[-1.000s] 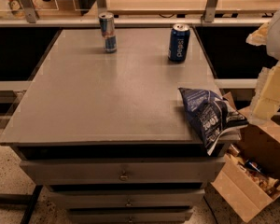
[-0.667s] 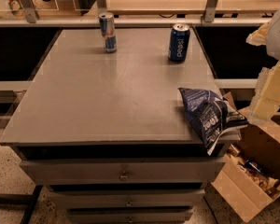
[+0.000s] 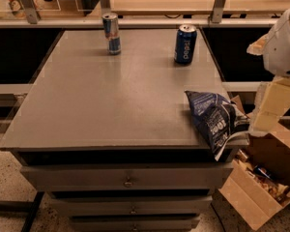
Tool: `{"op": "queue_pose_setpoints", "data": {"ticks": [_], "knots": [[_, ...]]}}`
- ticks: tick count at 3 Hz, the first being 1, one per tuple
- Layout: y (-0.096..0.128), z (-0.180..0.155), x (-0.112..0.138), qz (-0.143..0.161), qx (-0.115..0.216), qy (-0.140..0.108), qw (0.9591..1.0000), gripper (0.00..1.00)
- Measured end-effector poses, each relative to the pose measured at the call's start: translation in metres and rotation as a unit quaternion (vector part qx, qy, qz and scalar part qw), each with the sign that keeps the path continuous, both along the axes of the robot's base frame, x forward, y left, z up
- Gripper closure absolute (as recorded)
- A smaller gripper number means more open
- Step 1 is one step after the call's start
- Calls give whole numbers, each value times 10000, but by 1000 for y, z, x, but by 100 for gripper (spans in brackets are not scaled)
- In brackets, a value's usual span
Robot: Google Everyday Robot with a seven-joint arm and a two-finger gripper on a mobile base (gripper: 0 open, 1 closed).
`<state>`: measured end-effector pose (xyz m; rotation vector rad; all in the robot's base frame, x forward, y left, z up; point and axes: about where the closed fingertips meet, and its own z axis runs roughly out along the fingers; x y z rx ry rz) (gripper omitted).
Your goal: Move blue chip bag near pepsi can
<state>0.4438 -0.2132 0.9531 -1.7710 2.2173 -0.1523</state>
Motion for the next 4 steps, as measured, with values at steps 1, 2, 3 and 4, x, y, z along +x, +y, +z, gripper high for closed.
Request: {"op": "queue_pose_setpoints", "data": {"ticks": [1, 2, 3, 4], "knots": [[5, -24, 2, 135, -161, 50, 9998, 0], [11, -47, 4, 244, -212, 118, 9994, 0], [17, -67, 3, 291, -33, 204, 9994, 17], [21, -84, -1, 319, 119, 303, 9990, 41]]}}
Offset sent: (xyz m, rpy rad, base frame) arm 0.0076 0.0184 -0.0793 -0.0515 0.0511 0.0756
